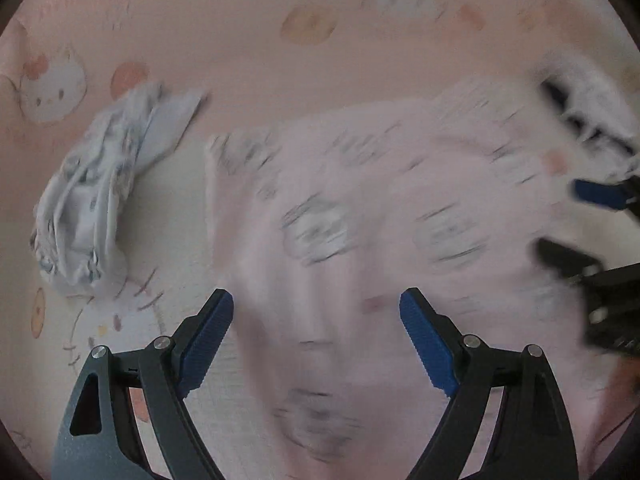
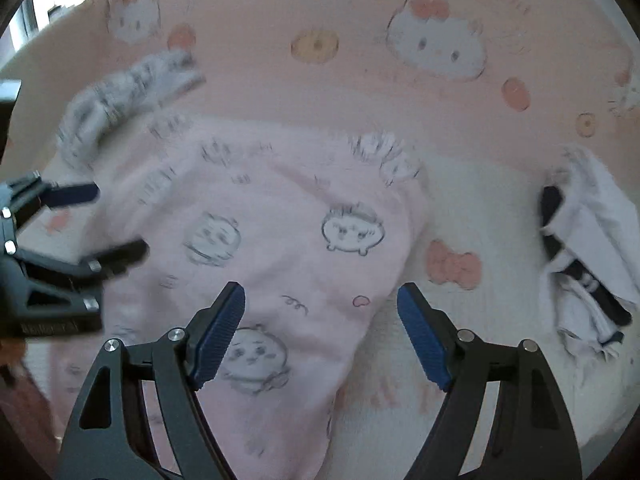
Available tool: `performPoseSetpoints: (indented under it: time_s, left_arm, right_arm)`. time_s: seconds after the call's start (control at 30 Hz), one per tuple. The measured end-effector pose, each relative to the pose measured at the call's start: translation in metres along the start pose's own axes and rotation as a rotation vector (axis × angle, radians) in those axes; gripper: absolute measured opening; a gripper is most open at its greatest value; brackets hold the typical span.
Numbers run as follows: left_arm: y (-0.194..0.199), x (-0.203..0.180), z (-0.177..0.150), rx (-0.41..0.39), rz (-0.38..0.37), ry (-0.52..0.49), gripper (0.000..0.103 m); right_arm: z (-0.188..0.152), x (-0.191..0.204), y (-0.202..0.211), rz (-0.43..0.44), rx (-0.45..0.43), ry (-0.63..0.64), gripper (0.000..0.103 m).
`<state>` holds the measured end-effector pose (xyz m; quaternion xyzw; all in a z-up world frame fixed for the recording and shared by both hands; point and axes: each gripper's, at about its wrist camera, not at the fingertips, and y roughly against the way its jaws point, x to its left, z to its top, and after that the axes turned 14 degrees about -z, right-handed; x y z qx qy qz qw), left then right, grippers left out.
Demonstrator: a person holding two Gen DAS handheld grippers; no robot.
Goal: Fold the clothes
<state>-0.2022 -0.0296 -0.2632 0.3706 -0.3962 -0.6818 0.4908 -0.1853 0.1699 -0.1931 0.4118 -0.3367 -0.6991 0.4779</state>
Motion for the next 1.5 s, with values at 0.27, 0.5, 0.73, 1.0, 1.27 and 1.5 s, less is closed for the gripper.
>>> performPoseSetpoints:
  time_s: [0.27, 0.5, 0.73, 1.0, 1.27, 1.5]
  left_arm:
    - [0.035, 0.079, -0.021, -0.006, 0.226, 0.182, 0.090]
    - [0.036, 0.043, -0.019, -0.069, -0.017, 0.098, 0.089]
    - [0.048, 0.071, -0.036, 0.071, 0.222, 0.122, 0.090]
    - [0.057, 0.052, -0.045, 0.024, -0.070, 0.157, 0.090]
    - [0.050, 0.057, -0.068, 0.095, -0.001, 0.179, 0.090]
    - [0.084, 0.070, -0.083, -0.001, -0.015, 0.241, 0.090]
  right_arm:
    - [0.020, -0.007, -0.041, -0.093, 0.075, 0.004, 0.088]
    - [0.012, -0.022, -0.018, 0.007, -0.024, -0.092, 0.079]
    - [-0.013, -0.052, -0.032, -0.176, 0.145, -0.112, 0.081]
    - [-0.020, -0.005, -0.001, -0.003, 0.026, 0.009, 0.079]
    - [-0.044, 0.002, 0.009, -0.086, 0.041, 0.064, 0.080]
    - [-0.059, 0.004, 0.016, -0.147, 0.055, 0.111, 0.082]
